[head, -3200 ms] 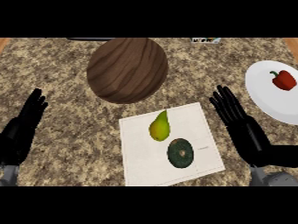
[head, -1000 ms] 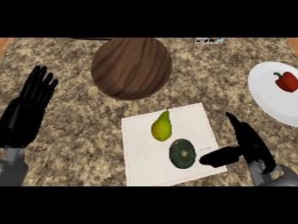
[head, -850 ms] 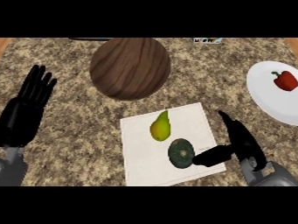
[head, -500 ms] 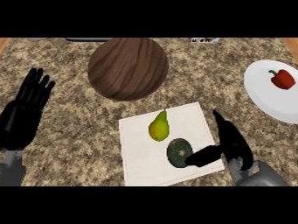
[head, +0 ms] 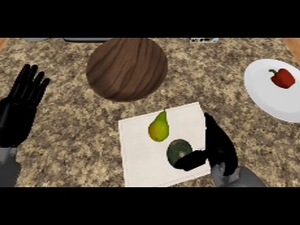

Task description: Pick the squash from the placemat and place it in the bowl

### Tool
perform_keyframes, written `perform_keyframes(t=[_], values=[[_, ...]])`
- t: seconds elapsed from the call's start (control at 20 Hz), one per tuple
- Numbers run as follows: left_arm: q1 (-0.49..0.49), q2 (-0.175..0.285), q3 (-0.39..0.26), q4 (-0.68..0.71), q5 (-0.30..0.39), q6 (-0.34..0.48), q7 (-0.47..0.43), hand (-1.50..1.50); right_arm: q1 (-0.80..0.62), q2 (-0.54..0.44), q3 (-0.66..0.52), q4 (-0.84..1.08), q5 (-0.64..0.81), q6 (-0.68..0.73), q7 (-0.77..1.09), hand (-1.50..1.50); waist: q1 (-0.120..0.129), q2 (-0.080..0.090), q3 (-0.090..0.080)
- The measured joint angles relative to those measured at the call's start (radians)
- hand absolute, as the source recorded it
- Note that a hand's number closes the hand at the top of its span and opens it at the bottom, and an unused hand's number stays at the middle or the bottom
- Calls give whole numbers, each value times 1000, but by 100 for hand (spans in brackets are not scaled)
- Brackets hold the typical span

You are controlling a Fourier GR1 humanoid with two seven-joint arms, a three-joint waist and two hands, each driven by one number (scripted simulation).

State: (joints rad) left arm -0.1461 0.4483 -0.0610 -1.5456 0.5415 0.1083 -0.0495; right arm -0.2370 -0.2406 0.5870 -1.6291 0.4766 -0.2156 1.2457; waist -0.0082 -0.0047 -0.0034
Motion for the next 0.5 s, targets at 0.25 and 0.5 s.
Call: perform_keyframes(t=[0.25, 0.5], values=[[8, -25, -16, -6, -22, 9, -5, 0, 9, 80, -16, 40, 59, 21, 2, -150, 4, 1, 1], [29, -32, -18, -32, -34, 8, -3, 0, 24, 114, -50, 67, 74, 48, -2, -150, 8, 1, 2]])
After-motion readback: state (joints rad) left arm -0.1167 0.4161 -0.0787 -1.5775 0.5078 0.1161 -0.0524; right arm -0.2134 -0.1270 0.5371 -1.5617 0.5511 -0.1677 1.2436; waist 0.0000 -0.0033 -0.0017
